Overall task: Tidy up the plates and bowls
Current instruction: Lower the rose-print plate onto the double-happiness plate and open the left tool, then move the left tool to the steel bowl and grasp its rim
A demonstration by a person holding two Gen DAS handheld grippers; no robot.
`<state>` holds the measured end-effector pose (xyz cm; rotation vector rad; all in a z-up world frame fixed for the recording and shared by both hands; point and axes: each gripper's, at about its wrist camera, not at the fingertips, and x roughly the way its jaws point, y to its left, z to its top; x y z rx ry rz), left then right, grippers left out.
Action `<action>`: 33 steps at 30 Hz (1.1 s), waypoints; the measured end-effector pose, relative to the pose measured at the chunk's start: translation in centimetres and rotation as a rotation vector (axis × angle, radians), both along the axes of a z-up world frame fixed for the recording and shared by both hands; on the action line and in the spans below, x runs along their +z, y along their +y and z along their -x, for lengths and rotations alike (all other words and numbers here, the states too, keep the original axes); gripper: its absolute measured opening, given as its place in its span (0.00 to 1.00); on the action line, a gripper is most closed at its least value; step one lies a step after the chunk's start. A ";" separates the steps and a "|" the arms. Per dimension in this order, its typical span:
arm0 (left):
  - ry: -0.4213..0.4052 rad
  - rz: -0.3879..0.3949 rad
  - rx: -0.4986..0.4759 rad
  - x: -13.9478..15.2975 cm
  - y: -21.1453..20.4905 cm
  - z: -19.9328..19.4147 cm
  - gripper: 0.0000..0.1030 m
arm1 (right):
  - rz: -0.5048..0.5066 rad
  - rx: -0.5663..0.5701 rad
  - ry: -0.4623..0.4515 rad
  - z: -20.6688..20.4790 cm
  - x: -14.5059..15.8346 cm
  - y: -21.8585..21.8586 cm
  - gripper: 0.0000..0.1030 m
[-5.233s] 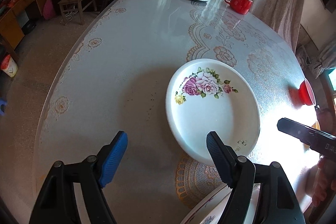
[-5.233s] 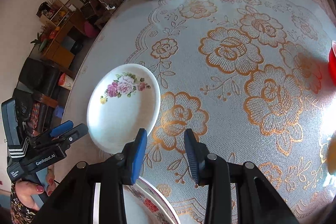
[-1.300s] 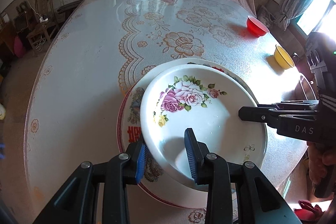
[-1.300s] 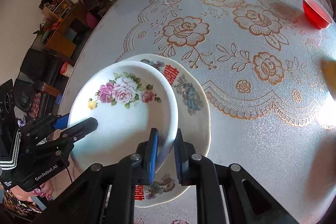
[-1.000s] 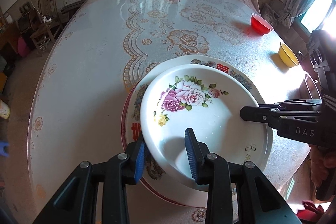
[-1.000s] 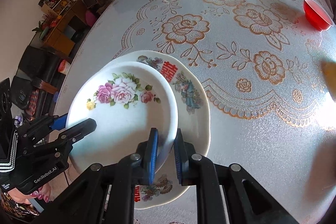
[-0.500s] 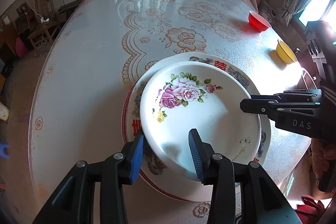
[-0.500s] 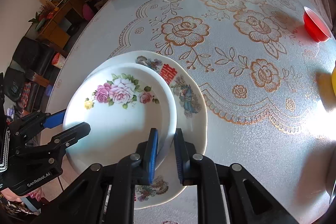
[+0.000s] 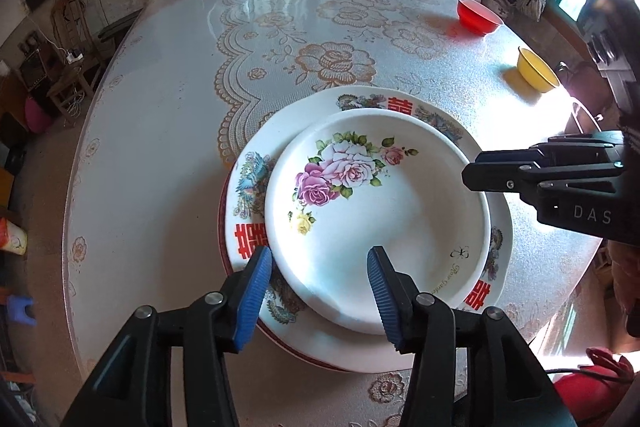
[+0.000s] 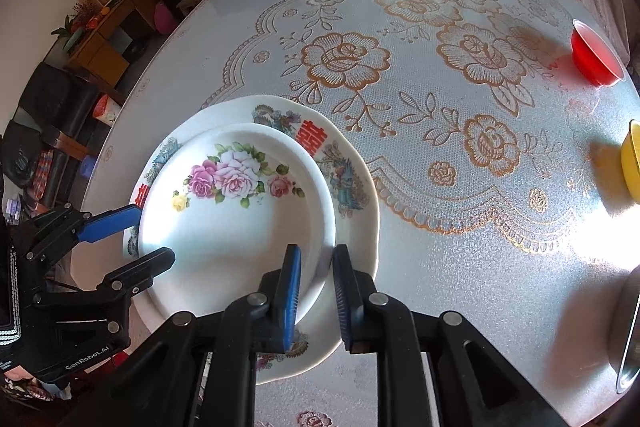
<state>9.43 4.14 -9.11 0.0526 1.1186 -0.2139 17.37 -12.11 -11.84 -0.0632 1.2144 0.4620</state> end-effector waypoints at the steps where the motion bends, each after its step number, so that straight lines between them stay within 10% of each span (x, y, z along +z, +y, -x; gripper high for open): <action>1: -0.006 0.017 0.009 0.4 0.5 -0.1 0.56 | -0.014 0.004 -0.011 0.2 0.3 -0.1 0.20; 13: -0.045 0.145 0.208 0.8 6.5 0.2 0.74 | -0.175 -0.148 0.035 0.3 -0.2 -4.4 0.33; 33: 0.057 0.325 0.129 -2.1 6.3 2.6 0.45 | -0.395 -0.096 0.242 3.0 -4.9 -5.2 0.28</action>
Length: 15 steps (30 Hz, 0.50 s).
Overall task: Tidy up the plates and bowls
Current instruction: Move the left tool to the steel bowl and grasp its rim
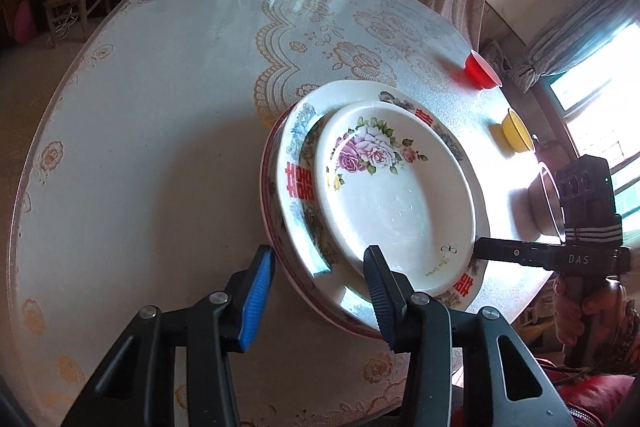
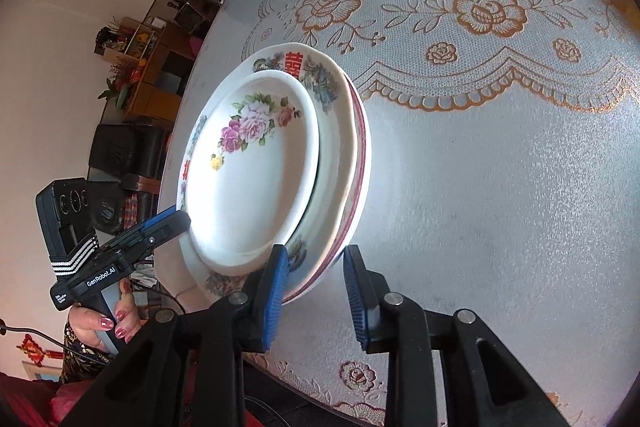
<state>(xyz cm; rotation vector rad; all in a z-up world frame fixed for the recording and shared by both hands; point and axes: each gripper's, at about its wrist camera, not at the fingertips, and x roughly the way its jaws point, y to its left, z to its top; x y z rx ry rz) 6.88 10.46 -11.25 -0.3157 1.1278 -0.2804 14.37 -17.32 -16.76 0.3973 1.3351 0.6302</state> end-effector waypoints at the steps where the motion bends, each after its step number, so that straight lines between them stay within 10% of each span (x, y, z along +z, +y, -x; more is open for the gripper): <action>1: -0.001 0.002 -0.001 0.0 0.0 0.0 0.45 | -0.003 -0.001 0.004 0.0 -0.1 0.0 0.28; 15: 0.007 -0.003 0.034 -0.5 0.2 -1.6 0.48 | 0.022 -0.012 0.018 -0.9 -0.4 -0.1 0.31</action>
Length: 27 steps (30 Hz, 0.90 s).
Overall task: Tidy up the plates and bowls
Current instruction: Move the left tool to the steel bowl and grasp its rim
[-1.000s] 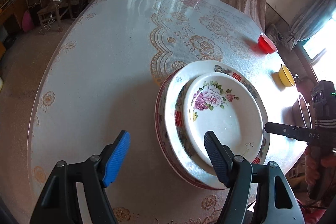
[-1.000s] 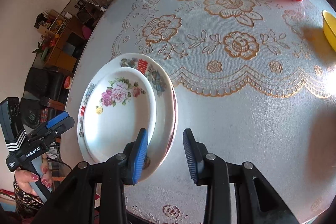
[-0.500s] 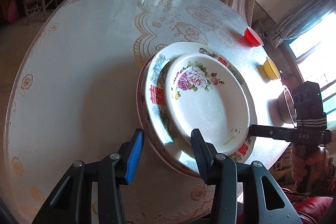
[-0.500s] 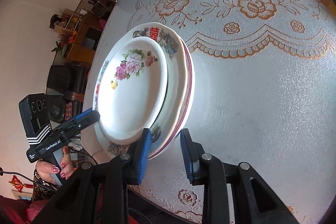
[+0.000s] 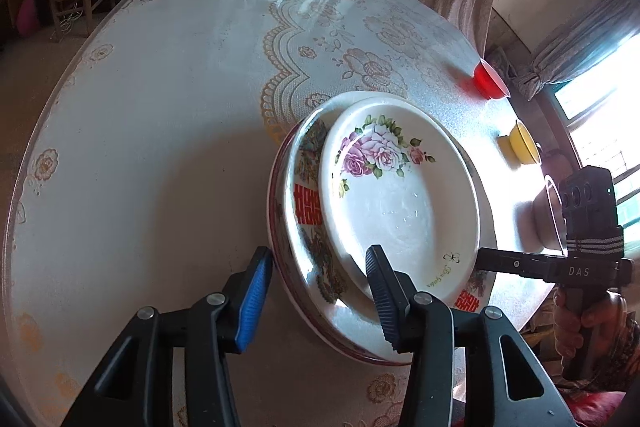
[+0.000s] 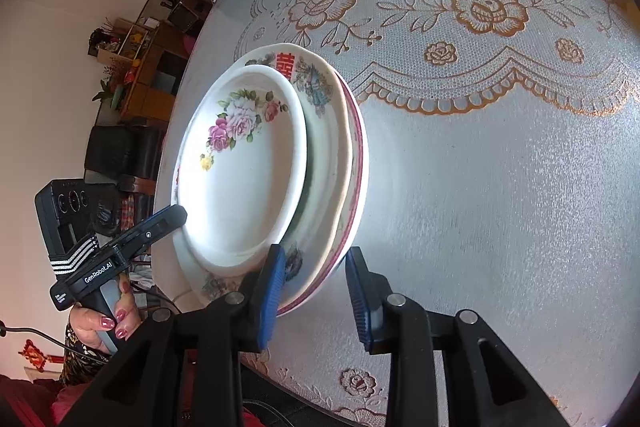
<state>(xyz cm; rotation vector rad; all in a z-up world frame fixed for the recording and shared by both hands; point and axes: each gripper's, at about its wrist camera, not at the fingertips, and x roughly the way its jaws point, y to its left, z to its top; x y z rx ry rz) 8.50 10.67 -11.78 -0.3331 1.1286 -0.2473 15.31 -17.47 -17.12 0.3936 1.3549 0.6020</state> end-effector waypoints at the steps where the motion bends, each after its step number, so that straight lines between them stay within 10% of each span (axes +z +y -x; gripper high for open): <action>1: 0.003 -0.004 0.001 -0.1 0.0 -0.3 0.48 | 0.001 -0.005 0.002 -0.2 -0.1 0.1 0.31; 14: 0.002 0.015 -0.014 0.8 0.5 -1.1 0.46 | 0.002 -0.042 0.030 -0.7 -0.3 -0.2 0.32; 27: -0.148 -0.089 0.012 5.0 0.7 -3.7 0.52 | 0.169 -0.105 -0.195 -0.2 5.1 -1.9 0.32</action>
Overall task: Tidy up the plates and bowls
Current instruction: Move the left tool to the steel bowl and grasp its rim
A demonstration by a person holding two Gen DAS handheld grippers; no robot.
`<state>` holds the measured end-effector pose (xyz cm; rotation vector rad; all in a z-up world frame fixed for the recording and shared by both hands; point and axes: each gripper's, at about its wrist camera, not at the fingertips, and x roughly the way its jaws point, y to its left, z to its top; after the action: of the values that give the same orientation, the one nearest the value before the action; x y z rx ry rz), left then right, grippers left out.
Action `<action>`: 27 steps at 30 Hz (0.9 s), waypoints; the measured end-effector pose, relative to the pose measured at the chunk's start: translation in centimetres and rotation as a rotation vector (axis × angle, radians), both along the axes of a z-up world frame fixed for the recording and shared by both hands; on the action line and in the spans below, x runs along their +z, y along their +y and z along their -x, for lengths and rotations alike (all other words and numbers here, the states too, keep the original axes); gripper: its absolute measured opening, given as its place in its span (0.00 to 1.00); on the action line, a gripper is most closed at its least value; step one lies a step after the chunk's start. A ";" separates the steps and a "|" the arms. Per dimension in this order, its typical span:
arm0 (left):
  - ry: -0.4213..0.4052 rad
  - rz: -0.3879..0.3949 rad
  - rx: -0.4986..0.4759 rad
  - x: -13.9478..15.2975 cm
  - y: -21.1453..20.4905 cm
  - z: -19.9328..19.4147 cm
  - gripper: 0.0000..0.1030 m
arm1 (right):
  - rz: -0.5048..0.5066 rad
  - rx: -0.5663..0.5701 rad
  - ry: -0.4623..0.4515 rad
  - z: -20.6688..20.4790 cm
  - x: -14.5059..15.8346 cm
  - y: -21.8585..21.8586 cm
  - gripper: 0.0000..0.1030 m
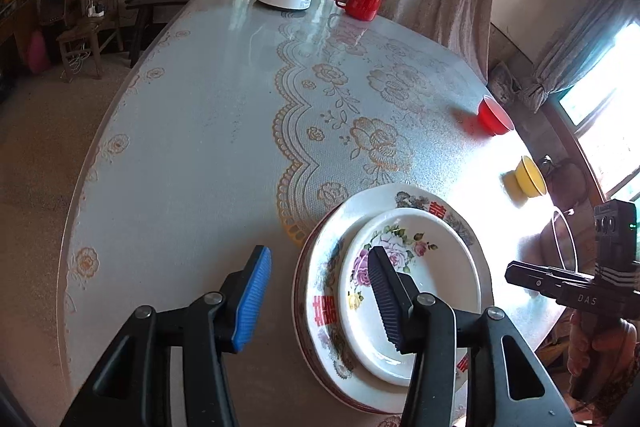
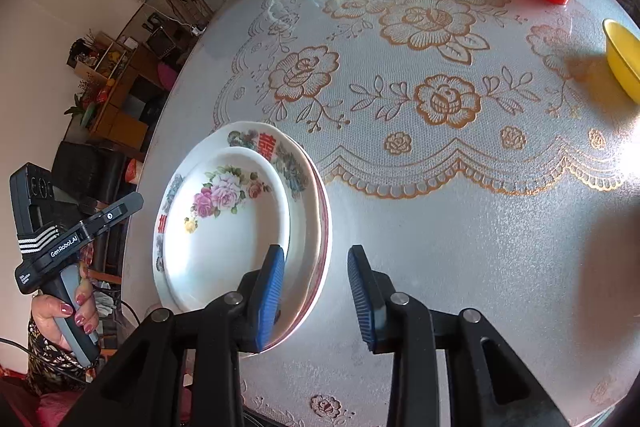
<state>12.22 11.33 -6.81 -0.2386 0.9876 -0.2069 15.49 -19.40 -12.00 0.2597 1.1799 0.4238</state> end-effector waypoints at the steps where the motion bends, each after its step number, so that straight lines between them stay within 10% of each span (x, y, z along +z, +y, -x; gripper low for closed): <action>1: -0.012 -0.012 -0.014 0.4 -0.5 -0.1 0.55 | 0.014 -0.010 -0.017 0.2 0.4 -0.2 0.32; 13: -0.138 -0.069 -0.211 4.8 -11.7 -1.2 0.76 | 0.038 -0.233 -0.178 3.5 4.4 -8.6 0.34; 27: -0.136 -0.085 -0.394 4.6 -32.0 -3.0 0.87 | 0.162 -0.485 -0.246 5.1 6.2 -29.3 0.45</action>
<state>15.26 -20.65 -2.23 0.0505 0.8987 -0.5323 10.35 -48.65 -5.81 0.3323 0.8671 -0.0649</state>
